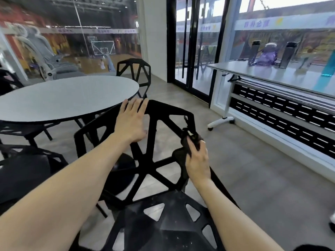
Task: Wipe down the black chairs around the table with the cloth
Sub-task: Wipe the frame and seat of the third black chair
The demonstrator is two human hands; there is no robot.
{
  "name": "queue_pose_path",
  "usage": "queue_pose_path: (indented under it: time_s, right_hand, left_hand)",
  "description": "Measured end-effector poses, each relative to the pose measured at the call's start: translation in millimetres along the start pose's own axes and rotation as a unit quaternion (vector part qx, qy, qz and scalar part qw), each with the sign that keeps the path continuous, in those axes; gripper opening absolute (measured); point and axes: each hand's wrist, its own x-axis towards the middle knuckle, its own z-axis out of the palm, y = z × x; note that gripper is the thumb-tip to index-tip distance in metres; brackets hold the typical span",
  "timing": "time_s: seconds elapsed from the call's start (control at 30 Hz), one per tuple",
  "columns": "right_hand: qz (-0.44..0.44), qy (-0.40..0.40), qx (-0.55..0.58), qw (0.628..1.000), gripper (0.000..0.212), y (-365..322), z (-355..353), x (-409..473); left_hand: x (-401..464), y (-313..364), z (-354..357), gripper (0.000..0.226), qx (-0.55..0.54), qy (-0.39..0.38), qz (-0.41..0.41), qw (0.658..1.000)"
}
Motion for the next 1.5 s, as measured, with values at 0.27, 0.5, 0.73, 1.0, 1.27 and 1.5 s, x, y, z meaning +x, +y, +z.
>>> queue_pose_path:
  time_s: [0.27,0.5,0.73,1.0,1.27,1.5]
  right_hand:
    - [-0.055,0.043,0.120,0.990,0.044,-101.9,-12.9,16.5]
    - [-0.102,0.101,0.087,0.986,0.051,-220.3,48.9,74.0]
    - [-0.474,-0.107,0.023,0.874,0.046,-248.1,108.7,19.1]
    - [-0.129,0.108,0.135,0.977,0.060,-232.6,106.1,65.9]
    - [-0.268,0.001,0.154,0.951,0.050,-222.0,98.8,45.4]
    - [-0.216,-0.079,0.188,0.955,0.060,-220.0,130.8,-16.7]
  left_hand:
    - [-145.2,-36.7,6.0,0.071,-0.183,0.166,-0.156,0.956]
    - [-266.4,-63.6,87.9,0.037,-0.365,0.088,-0.334,0.865]
    - [-241.2,-85.8,108.0,0.033,-0.386,0.078,-0.317,0.863]
    - [-236.6,-86.8,117.2,0.030,-0.414,0.077,-0.321,0.849]
    - [-237.5,-86.8,111.9,0.027,-0.426,0.081,-0.333,0.837]
    - [-232.3,-85.5,110.2,0.017,-0.422,0.081,-0.340,0.836]
